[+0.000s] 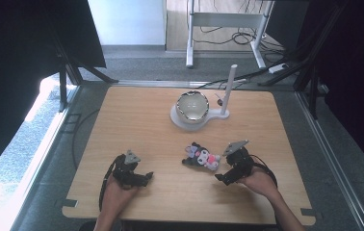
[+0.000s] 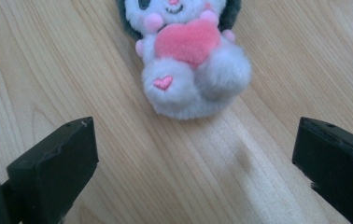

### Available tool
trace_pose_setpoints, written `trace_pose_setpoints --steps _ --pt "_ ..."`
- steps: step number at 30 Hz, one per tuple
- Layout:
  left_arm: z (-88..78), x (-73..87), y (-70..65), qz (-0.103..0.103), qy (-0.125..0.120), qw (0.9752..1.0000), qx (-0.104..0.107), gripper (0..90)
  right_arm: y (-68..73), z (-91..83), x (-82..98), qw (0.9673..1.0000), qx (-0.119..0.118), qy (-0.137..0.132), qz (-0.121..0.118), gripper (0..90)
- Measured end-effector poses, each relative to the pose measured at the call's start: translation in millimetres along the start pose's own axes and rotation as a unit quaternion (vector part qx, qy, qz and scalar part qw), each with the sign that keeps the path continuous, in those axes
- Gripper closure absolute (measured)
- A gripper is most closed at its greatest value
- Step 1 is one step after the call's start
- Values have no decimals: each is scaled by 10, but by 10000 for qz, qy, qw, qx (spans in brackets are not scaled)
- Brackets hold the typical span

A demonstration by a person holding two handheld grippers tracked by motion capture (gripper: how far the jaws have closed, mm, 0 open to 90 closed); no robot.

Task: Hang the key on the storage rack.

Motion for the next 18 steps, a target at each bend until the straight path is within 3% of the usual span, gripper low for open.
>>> trace_pose_setpoints --steps 7,13,18 --pt "0 0 0 0 -3 10000 -2 74 -39 30 -127 9998 -117 138 -96 13" --pt "1 0 0 -3 -3 10000 -2 74 -37 92 -253 9986 -250 346 -316 23" --pt "0 0 0 0 1 10000 -2 74 0 199 -380 9957 -324 576 -649 72"
Point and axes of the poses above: each handheld gripper's, and its own axes: z roughly forward along the jaws, x roughly out of its underside, y roughly to its left, the point moved 2 cm from there along z, roughly forward along the jaws, and after that the axes turned 13 degrees about x, right-handed, at the moved point
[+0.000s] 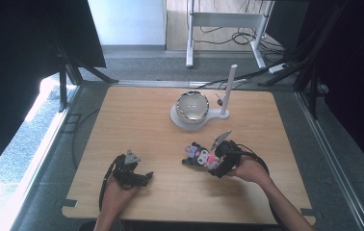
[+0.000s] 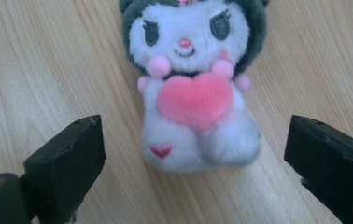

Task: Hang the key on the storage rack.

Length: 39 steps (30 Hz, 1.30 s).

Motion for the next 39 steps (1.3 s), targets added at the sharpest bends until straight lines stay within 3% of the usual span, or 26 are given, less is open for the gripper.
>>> trace_pose_setpoints --steps 12,16,22,28,39 --pt "0 0 0 -2 3 10000 1 74 22 178 -238 9986 -101 475 -214 184" --pt "-1 0 0 -3 4 10000 2 74 76 238 -340 9964 -42 690 -482 282" --pt "-1 0 0 -2 5 10000 1 74 63 249 -385 9944 -42 917 -531 401" --pt "-1 0 0 -2 6 10000 2 74 30 201 -395 9948 -114 860 -532 417" --pt "-1 0 0 1 6 10000 1 74 -208 -91 -399 9968 -328 682 -274 417"
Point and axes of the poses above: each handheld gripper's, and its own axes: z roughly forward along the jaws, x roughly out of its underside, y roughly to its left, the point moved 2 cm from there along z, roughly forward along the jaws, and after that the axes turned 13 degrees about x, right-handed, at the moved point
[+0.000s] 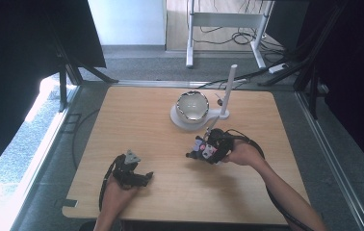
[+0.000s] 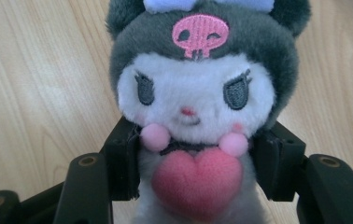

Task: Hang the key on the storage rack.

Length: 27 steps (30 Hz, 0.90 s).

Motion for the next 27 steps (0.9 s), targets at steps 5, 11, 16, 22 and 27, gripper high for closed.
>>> trace_pose_setpoints --steps 5,11,16,22,27 --pt "0 0 0 0 1 10000 -1 74 -145 -113 63 9997 -111 -43 216 417" --pt "-1 -1 2 13 5 10000 -6 74 -315 -236 153 9987 -127 -82 479 416" --pt "0 0 1 5 2 10000 -3 74 -445 -352 229 9974 -107 -172 692 415" --pt "0 0 0 3 1 10000 -1 74 -578 -477 309 9963 42 -230 833 415" --pt "0 0 0 1 1 10000 -1 74 -731 -591 394 9942 169 -286 1028 415"
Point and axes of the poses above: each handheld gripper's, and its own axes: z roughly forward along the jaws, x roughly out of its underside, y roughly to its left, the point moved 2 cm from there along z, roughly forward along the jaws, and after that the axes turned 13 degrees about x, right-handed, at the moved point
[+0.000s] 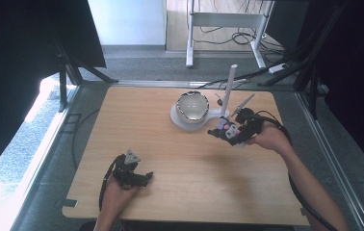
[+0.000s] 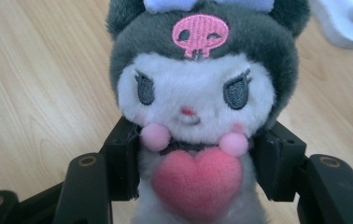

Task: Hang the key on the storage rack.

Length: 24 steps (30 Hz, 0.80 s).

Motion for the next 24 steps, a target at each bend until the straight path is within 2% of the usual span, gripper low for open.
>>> trace_pose_setpoints --steps 1,4,6,9,10,17,18,24 --pt "0 0 0 0 0 10000 0 74 -82 -54 19 9999 75 -30 77 415" --pt "0 0 0 0 0 10000 0 74 -143 -96 33 9998 129 -53 127 415" --pt "0 0 0 0 0 10000 0 74 -249 -178 52 9993 222 -62 281 414" --pt "0 0 0 -1 0 10000 0 74 -309 -221 60 9990 260 -85 347 415" --pt "0 0 0 -1 -1 10000 0 74 -380 -275 69 9984 322 -89 457 415" --pt "0 0 0 -2 -3 10000 1 74 -548 -388 72 9969 483 -107 619 415" --pt "1 0 -1 -6 -8 10000 1 74 -618 -431 68 9962 516 -135 693 415" --pt "2 -1 0 -6 -16 10000 -7 74 -776 -528 54 9939 627 -147 893 414"
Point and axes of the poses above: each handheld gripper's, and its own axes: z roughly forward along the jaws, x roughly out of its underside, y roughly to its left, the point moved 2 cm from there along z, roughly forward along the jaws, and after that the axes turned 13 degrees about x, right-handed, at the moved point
